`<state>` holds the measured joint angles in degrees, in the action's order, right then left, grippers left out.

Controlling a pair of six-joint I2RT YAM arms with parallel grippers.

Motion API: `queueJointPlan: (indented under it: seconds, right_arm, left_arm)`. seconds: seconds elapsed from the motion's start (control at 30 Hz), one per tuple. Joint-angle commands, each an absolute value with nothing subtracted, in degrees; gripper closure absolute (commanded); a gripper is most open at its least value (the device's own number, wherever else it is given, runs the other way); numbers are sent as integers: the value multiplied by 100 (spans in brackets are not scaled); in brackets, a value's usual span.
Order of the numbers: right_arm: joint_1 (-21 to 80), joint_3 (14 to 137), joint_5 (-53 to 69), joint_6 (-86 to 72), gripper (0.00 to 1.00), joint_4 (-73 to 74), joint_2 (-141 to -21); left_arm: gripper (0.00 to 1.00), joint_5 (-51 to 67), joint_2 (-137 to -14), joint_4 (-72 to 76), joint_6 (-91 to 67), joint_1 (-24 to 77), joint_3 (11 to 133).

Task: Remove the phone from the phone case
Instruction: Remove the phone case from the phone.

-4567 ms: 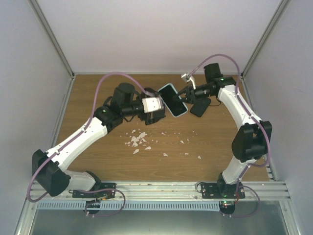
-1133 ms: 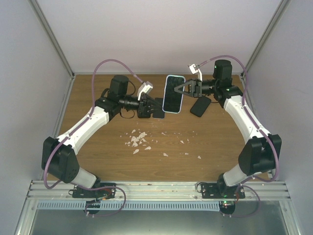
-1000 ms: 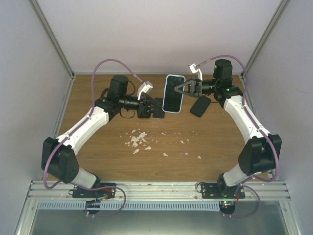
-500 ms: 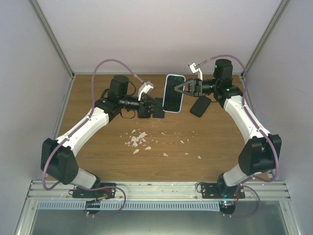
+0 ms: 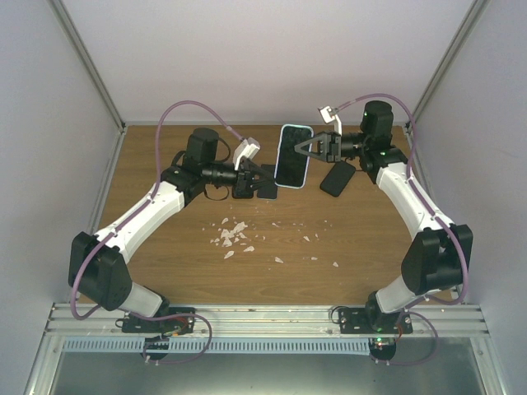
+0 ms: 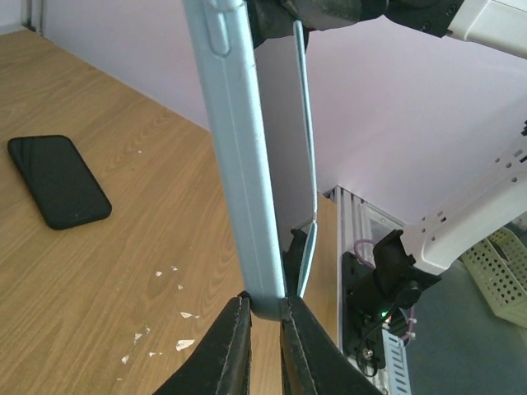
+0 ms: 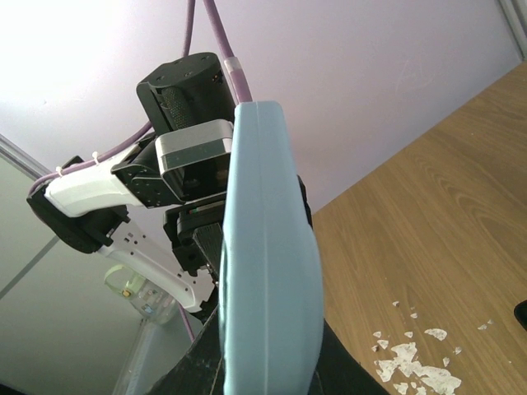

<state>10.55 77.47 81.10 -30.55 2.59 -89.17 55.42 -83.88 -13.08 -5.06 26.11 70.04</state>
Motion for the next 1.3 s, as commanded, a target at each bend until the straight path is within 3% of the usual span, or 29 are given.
queueJointPlan:
  seconds: [0.0,0.4,1.27]
  right_arm:
    - [1213,7805,8952,-3620,100,-191,-8529]
    - [1320,7787,9092,-3780,99,-287,-8437]
    - [2012,7145,9338,-3207,100,194,-8349]
  left_arm:
    - [89,4813,-8585,-1226,-430,2608,6891]
    - [93,4564,-8766,-1183,-549,2602,6986]
    - [89,5607,-9411,-394,-1551,2612,8299]
